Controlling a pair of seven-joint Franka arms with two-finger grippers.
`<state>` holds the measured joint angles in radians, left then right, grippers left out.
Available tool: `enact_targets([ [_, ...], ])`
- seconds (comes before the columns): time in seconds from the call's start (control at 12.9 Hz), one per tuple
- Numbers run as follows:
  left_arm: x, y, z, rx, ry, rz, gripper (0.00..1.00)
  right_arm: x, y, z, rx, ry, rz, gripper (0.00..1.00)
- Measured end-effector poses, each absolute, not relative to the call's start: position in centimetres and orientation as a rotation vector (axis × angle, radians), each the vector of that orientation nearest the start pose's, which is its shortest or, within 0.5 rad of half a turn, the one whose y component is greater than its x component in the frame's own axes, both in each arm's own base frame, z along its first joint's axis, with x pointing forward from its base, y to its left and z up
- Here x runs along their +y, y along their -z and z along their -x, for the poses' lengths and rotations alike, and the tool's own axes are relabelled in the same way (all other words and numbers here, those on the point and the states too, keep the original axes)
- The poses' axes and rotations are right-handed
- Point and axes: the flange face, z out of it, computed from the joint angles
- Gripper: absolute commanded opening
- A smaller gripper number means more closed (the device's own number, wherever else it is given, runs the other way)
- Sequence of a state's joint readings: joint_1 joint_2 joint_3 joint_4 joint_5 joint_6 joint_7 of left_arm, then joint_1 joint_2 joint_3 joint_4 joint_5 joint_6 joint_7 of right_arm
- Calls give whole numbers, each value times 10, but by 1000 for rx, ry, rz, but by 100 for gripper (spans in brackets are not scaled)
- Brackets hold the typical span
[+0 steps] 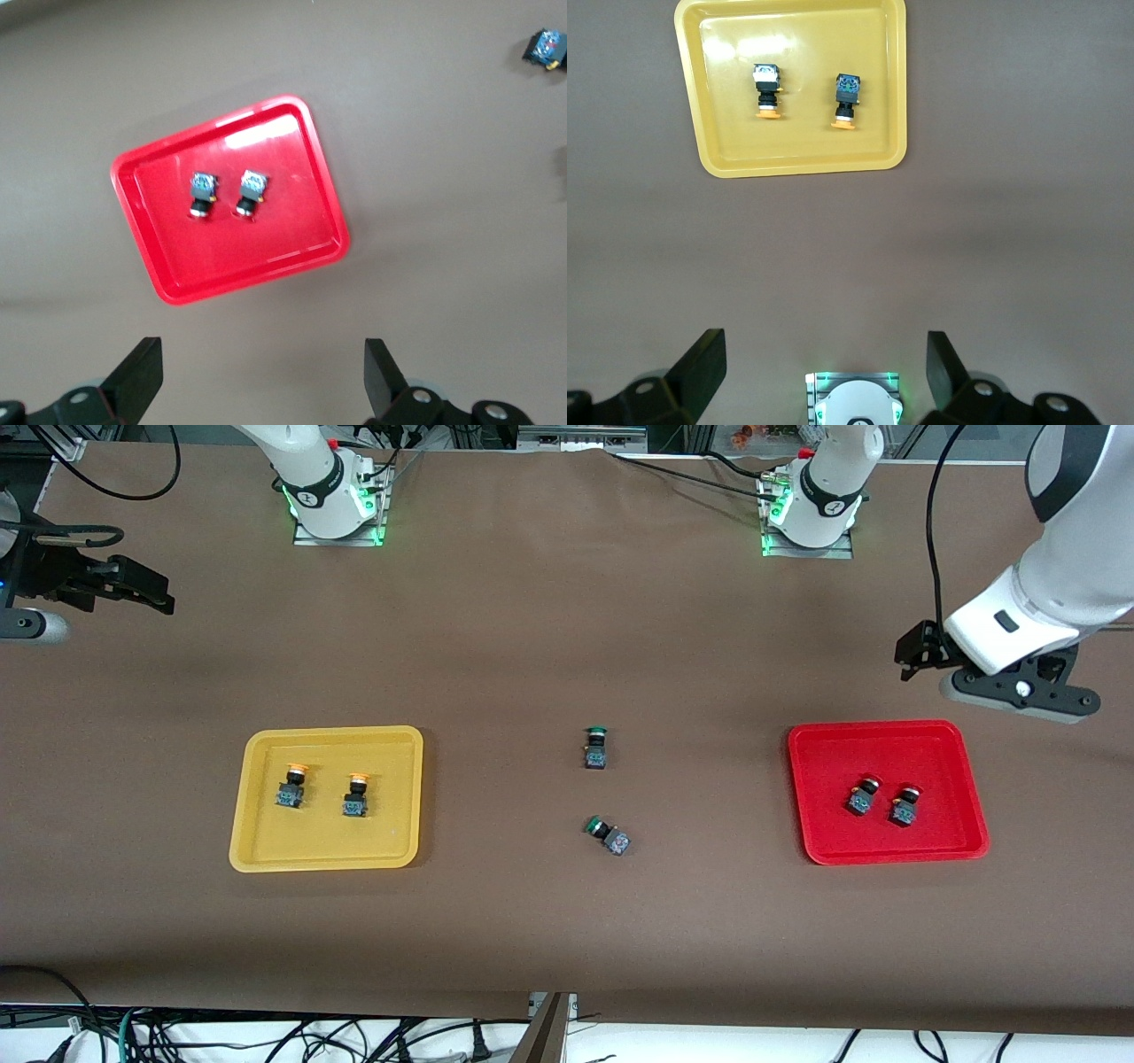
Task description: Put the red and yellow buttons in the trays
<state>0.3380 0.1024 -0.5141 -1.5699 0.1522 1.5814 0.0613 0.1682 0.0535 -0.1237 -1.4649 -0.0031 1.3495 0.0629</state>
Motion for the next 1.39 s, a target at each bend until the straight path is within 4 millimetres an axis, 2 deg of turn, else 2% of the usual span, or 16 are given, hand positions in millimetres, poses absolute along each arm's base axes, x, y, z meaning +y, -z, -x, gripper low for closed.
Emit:
enact_targets([
  [0.15, -64, -568, -576, 349, -143, 3016, 100, 26, -627, -546, 31, -265, 3151, 100],
  [0.39, -60, -563, -578, 342, -154, 3021, 100, 26, -627, -546, 31, -265, 3151, 100],
  [0.85, -51, -590, -582, 313, -73, 3029, 100, 26, -627, -547, 31, -265, 3151, 100],
  [1.39, -45, -589, -582, 294, -92, 3030, 100, 26, -627, -547, 31, -265, 3151, 100],
])
